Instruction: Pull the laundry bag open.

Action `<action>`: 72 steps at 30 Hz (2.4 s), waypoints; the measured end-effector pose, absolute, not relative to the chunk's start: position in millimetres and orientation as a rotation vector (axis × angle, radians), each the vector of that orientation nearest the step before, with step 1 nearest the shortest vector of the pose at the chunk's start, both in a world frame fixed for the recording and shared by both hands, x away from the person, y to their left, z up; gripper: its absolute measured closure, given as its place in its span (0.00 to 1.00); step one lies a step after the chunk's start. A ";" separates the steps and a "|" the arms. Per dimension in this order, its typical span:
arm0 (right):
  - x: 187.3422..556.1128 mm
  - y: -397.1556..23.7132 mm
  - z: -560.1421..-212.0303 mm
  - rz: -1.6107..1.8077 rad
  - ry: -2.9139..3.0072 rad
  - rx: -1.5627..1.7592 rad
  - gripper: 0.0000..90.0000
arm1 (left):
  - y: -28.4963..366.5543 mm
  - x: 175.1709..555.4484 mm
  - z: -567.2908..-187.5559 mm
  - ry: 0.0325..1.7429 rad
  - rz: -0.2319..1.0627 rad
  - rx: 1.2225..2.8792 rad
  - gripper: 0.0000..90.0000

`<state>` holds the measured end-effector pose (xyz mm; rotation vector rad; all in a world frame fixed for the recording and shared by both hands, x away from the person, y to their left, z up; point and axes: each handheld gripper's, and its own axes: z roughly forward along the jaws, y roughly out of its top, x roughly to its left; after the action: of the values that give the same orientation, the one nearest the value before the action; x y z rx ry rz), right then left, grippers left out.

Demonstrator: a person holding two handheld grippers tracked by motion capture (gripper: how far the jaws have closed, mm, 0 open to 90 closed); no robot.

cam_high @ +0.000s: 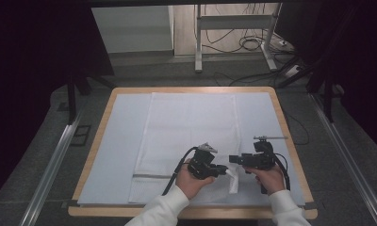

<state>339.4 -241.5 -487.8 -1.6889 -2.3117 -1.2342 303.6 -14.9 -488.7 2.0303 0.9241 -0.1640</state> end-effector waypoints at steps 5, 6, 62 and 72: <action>341.3 -235.4 -492.3 -1.222 -2.301 -1.686 0.33 | -14.4 304.2 -489.5 0.923 -0.165 2.034 0.97; 341.3 -235.4 -492.3 -1.222 -2.301 -1.686 0.33 | -14.4 304.2 -489.5 0.923 -0.165 2.034 0.97; 344.4 -232.7 -511.5 -1.141 -2.337 -1.500 0.98 | -24.7 304.8 -508.9 0.949 -0.223 2.057 0.97; 342.8 -233.6 -511.6 -1.163 -2.335 -1.503 0.98 | -24.4 303.6 -509.0 0.953 -0.203 2.072 0.97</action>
<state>342.8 -233.6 -511.6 -1.5029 -2.3350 -1.1626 303.6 -24.4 -509.0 2.0722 0.9526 -0.2035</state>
